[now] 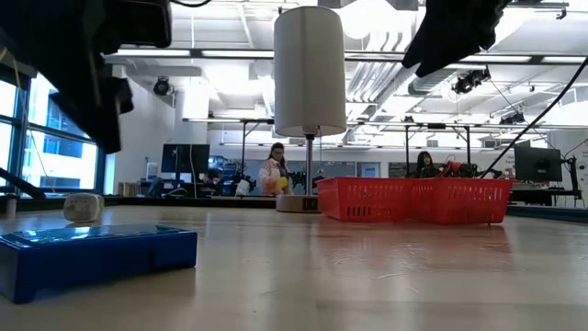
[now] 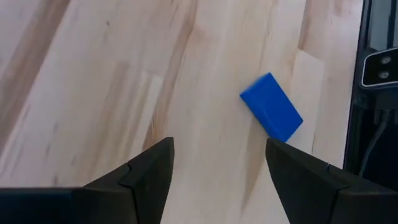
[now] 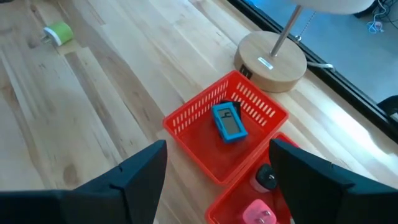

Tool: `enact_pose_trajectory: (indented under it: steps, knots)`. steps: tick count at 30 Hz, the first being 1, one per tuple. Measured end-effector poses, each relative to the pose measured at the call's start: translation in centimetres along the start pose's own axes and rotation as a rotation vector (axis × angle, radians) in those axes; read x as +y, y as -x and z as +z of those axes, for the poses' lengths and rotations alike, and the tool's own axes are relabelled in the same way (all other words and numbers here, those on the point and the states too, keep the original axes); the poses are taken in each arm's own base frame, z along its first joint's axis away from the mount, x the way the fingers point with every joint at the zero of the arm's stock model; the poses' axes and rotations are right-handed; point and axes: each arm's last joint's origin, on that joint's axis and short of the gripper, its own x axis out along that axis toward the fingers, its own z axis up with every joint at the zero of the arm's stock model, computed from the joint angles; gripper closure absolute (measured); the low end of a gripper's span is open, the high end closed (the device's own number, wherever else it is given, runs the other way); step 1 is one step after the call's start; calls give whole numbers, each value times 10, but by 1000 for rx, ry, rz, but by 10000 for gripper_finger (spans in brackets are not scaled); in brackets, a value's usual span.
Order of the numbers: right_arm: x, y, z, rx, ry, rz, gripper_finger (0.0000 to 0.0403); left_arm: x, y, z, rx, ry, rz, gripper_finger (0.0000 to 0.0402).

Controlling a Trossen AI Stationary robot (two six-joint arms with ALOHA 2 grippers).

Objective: Pick & Place Office items
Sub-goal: Put the blue timer into the left red bin

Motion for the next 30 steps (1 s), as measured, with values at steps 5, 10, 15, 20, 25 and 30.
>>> enact_pose_trajectory:
  steps: [5,10,15,20,25,30]
  knots:
    - [1,-2,4,-21,-6,6,132,-2,0,-3,27,40,-20,155]
    - [4,-4,12,-71,-27,38,132,-3,0,-3,24,14,-18,155]
    - [9,-1,13,-91,-24,80,133,0,0,-2,3,94,11,155]
    - [14,5,9,-94,-24,109,133,1,2,-3,-4,214,33,155]
    - [19,11,5,-100,-12,140,133,9,2,-10,59,311,131,155]
    - [28,22,-4,-99,3,194,133,7,1,-15,94,278,126,155]
